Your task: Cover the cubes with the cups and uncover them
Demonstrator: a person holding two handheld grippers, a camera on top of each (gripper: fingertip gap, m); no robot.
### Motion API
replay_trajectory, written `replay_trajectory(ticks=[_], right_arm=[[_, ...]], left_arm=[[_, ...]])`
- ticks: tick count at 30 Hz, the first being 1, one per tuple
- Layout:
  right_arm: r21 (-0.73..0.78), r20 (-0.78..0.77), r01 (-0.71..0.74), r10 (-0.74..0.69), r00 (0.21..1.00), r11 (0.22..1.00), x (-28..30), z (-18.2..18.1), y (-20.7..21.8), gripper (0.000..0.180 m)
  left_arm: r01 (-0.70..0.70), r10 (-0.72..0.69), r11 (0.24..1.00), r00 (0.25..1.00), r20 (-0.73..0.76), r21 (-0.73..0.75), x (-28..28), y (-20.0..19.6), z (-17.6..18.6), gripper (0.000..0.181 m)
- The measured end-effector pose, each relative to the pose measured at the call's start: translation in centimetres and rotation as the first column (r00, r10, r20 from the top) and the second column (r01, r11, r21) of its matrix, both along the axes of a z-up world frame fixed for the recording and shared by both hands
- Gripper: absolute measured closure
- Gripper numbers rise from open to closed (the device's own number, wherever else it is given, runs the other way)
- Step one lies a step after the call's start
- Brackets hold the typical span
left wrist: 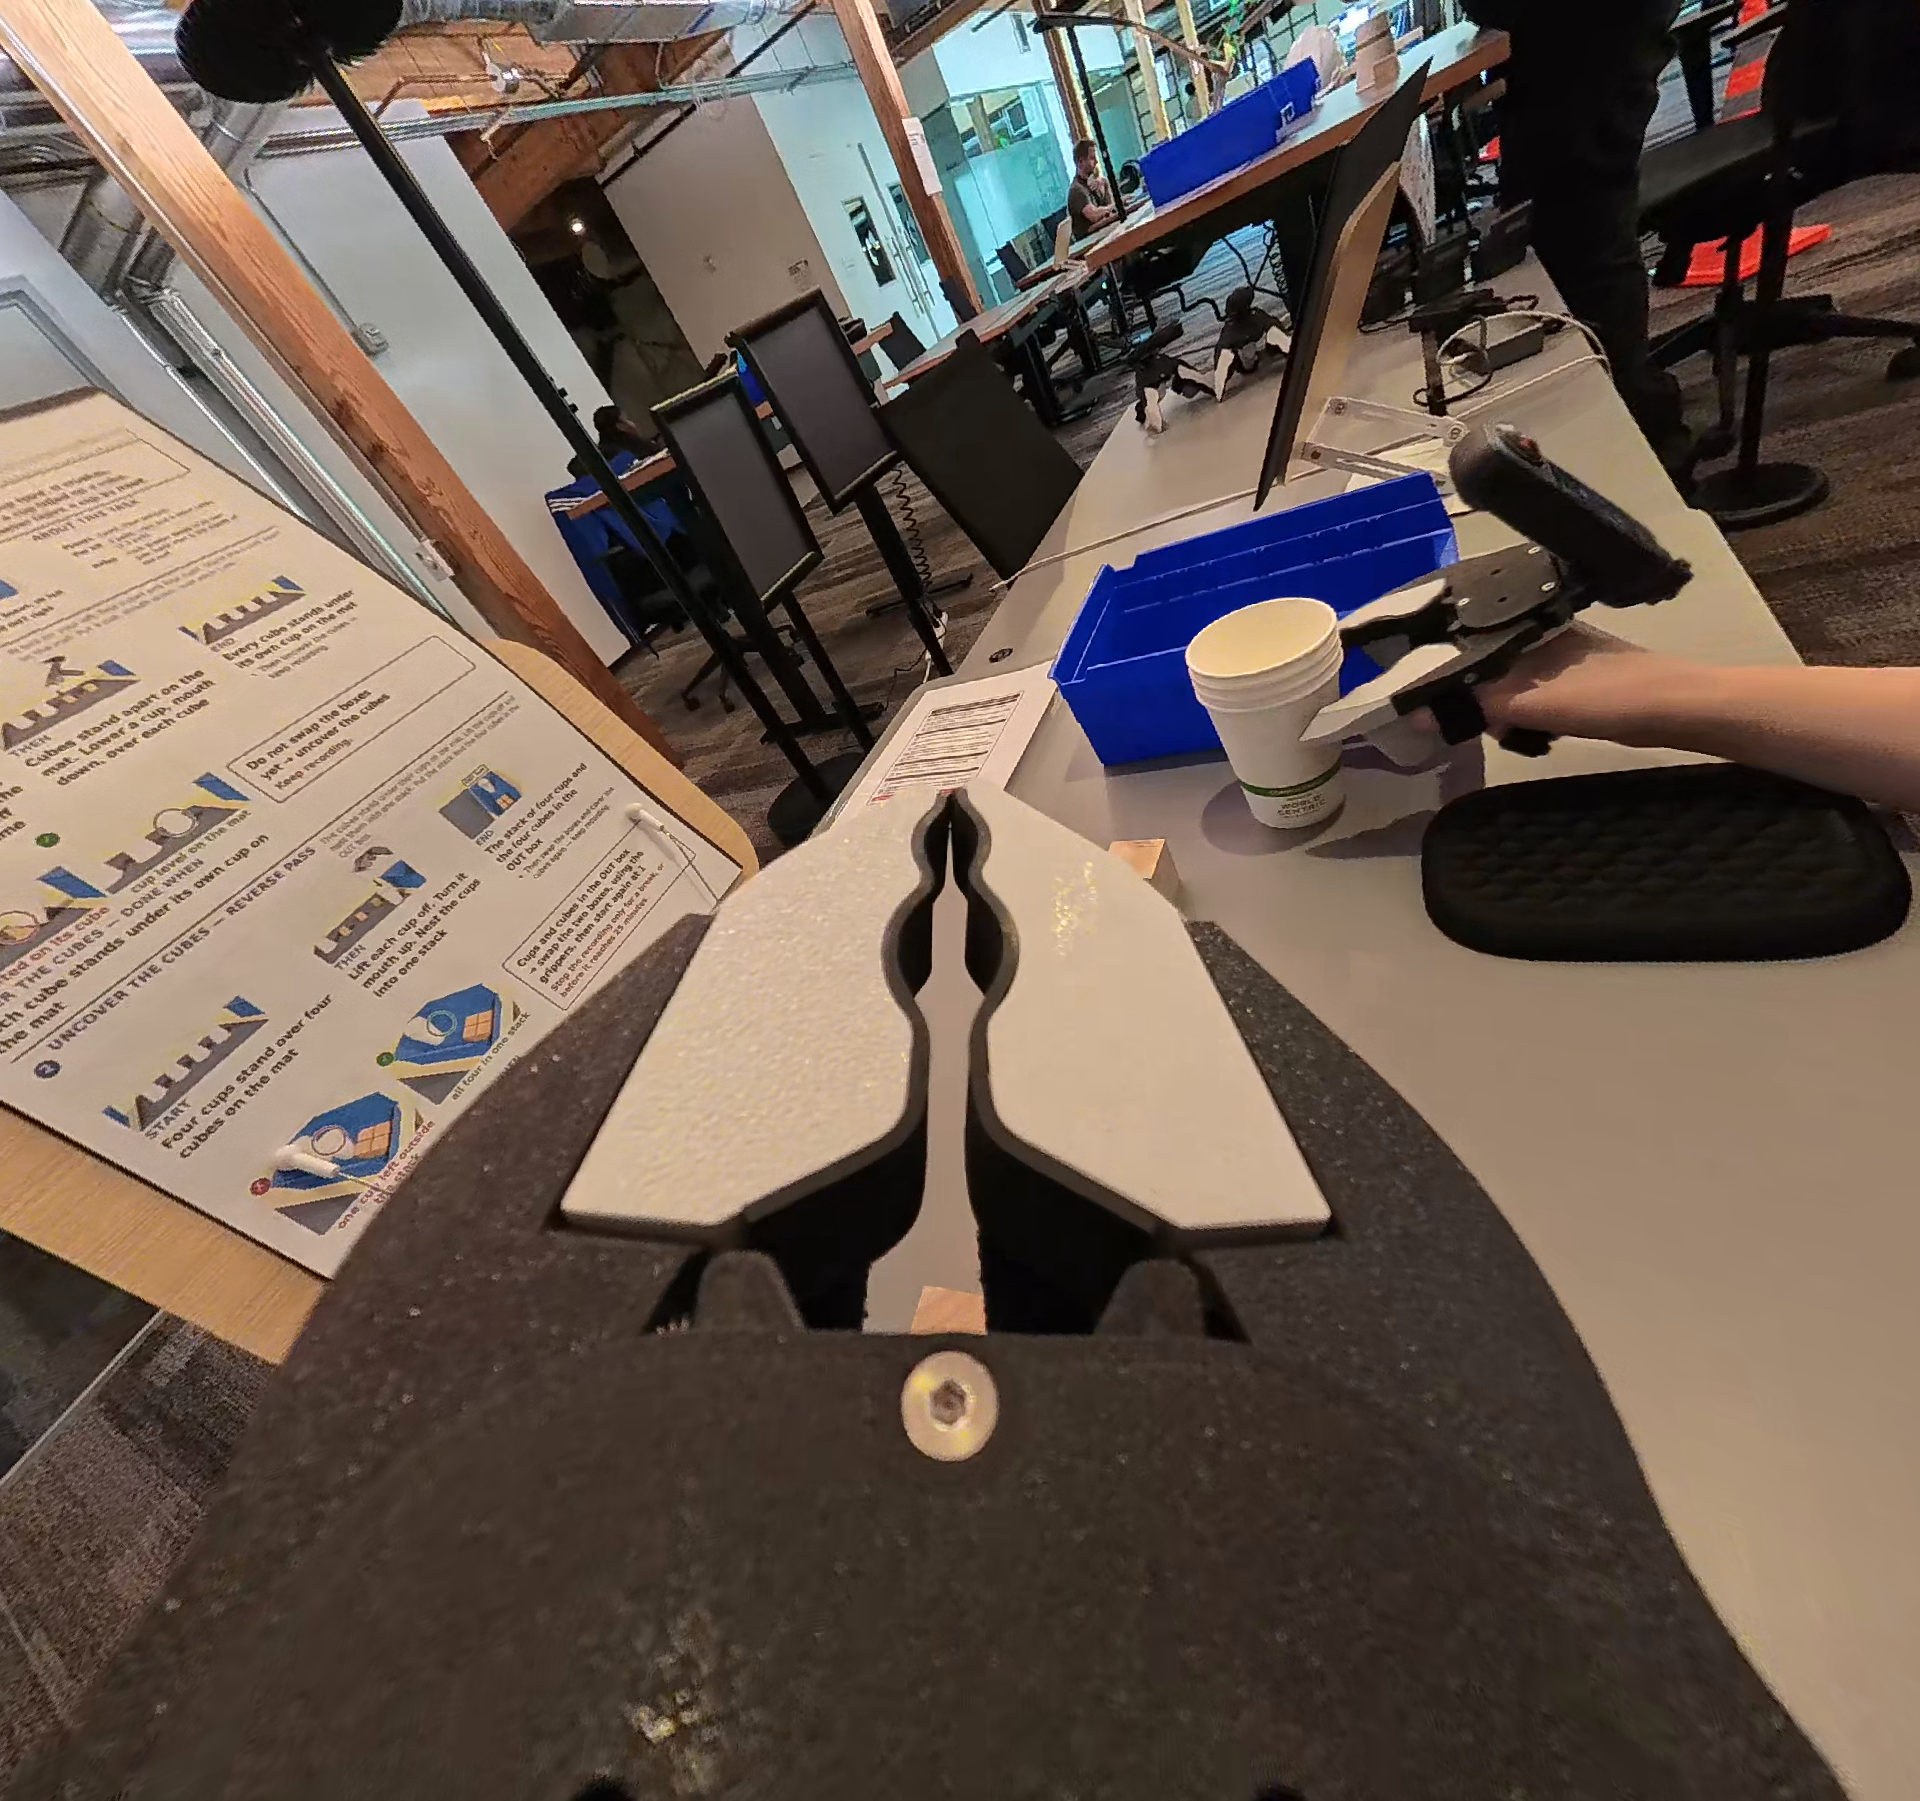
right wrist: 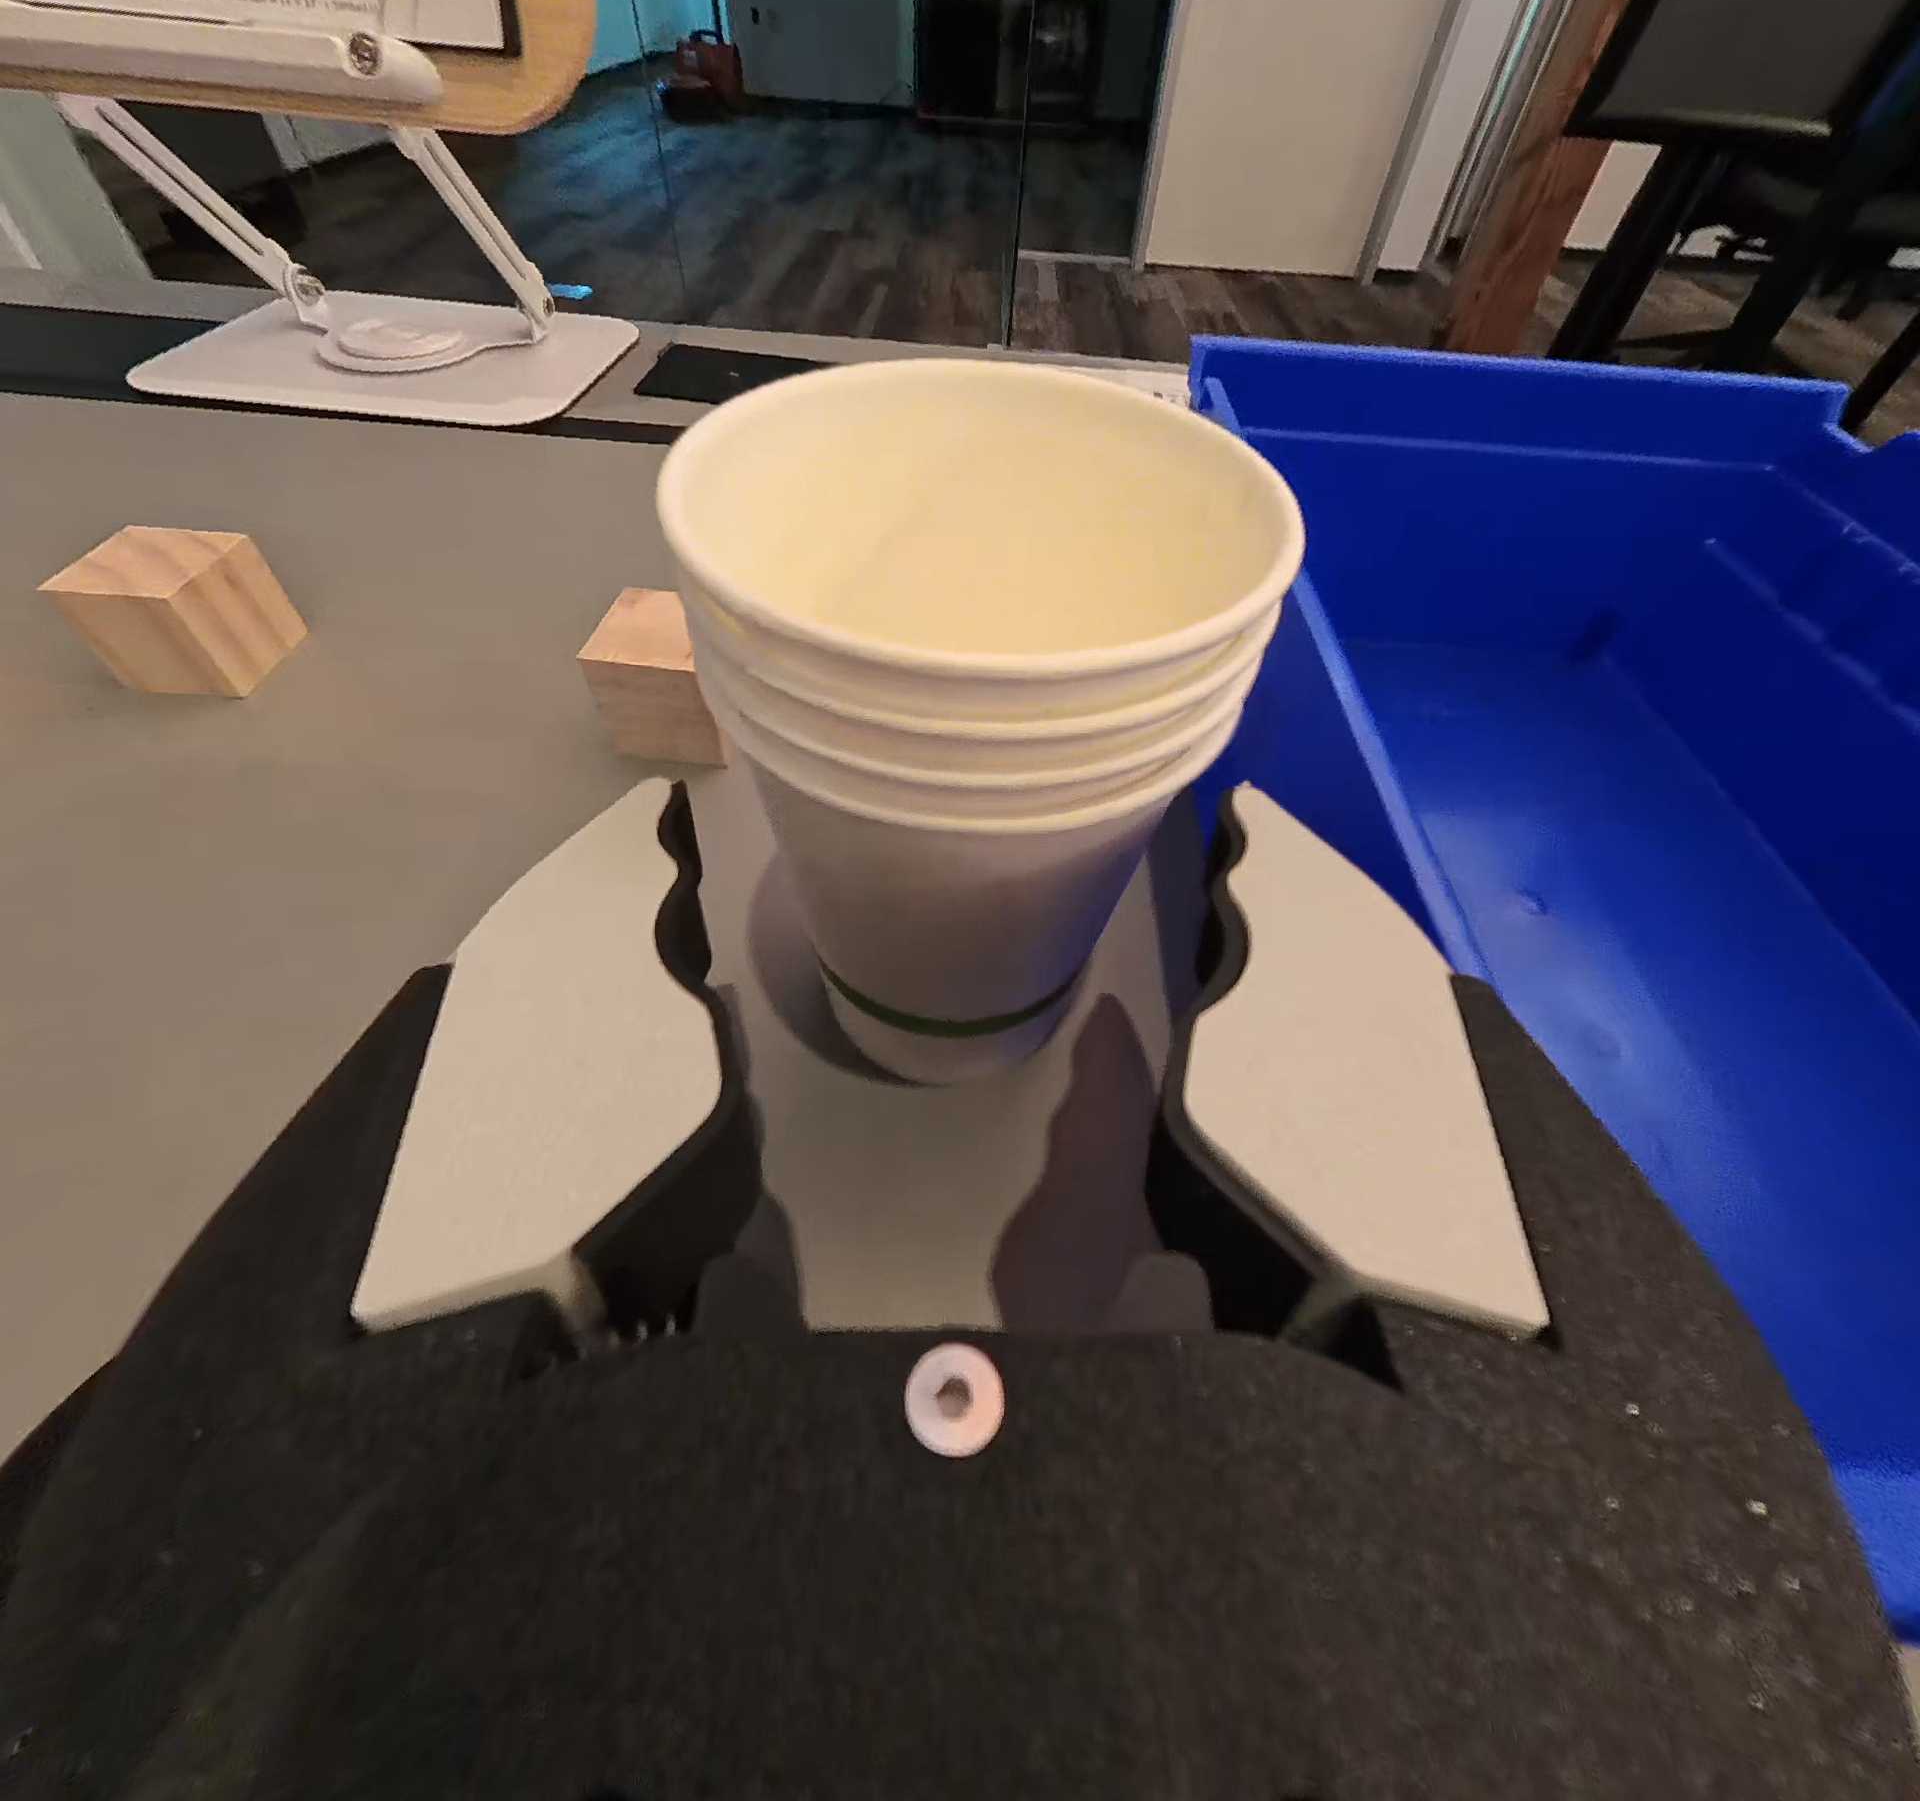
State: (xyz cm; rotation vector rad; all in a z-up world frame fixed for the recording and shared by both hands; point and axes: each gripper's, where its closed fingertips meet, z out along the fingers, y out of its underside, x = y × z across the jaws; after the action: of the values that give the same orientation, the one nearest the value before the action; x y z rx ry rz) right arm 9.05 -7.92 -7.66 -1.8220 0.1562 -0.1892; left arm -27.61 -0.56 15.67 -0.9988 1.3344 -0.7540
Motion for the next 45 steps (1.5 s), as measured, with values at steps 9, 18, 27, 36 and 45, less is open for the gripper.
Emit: replay_trajectory(ticks=[9,18,27,36,45], right_arm=[[0.050,0.015,-0.089,0.088,0.996,0.995,-0.1,0.0,1.6,0.086],[0.043,0.032,-0.080,0.078,0.996,0.996,0.5,-0.7,2.8,0.082],[0.046,0.022,-0.101,0.100,0.995,0.994,0.4,-0.8,2.9,0.087],[0.053,0.031,-0.143,0.141,0.989,0.988,-0.7,-0.2,2.2,0.089],[0.126,-0.002,-0.211,0.213,0.977,0.969,-2.5,1.8,1.2,0.089]], left_arm=[[0.000,0.000,1.000,1.000,-0.025,0.007,0.2,-0.1,-0.5,0.181],[-0.001,0.001,1.000,0.999,-0.041,0.019,0.5,-0.3,-0.7,0.181],[-0.003,0.004,1.000,0.998,-0.057,0.023,0.8,-0.2,-1.0,0.181],[-0.007,0.010,0.999,0.997,-0.074,0.043,1.1,-0.3,-1.3,0.181],[-0.011,0.015,0.999,0.996,-0.090,0.051,1.2,-0.4,-1.6,0.181]])
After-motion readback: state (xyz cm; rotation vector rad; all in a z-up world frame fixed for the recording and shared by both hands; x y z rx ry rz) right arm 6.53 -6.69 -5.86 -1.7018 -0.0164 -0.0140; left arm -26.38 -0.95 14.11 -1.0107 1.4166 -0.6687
